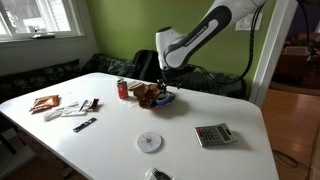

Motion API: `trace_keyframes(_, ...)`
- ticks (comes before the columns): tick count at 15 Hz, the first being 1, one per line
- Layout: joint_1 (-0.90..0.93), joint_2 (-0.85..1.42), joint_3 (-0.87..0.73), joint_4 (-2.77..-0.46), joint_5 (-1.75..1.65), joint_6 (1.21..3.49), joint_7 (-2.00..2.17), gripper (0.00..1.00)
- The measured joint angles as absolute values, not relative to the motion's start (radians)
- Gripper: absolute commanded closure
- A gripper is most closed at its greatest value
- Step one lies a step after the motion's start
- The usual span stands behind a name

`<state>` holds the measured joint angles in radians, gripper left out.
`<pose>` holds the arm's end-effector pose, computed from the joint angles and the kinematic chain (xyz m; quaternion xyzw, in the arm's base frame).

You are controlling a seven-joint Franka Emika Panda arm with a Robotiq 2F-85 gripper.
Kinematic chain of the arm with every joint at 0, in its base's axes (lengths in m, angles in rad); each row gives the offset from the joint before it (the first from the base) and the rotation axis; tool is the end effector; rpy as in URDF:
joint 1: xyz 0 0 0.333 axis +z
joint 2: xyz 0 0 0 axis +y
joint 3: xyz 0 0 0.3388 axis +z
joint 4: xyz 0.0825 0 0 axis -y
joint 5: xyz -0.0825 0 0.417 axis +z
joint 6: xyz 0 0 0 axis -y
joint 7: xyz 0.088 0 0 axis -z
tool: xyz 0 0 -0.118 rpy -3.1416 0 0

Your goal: Shift the tape to the table

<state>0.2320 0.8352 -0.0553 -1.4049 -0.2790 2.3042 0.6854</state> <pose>0.7688 0.1379 0.1949 0.9798 -0.1521 0.0813 0.1016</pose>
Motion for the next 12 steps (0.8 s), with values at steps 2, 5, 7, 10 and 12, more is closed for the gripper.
trace_keyframes(2, 0.232, 0.882, -0.059, -1.336, -0.254, 2.272, 0.668, 0.49)
trace_keyframes(5, 0.232, 0.941, -0.059, -1.249, -0.222, 2.209, 0.641, 0.72)
trace_keyframes(7, 0.232, 0.971, -0.061, -1.201, -0.210, 2.166, 0.631, 0.87)
trace_keyframes(10, 0.231, 0.994, -0.064, -1.143, -0.202, 2.104, 0.617, 1.00)
trace_keyframes(12, 0.231, 0.997, -0.064, -1.115, -0.200, 2.078, 0.600, 0.97)
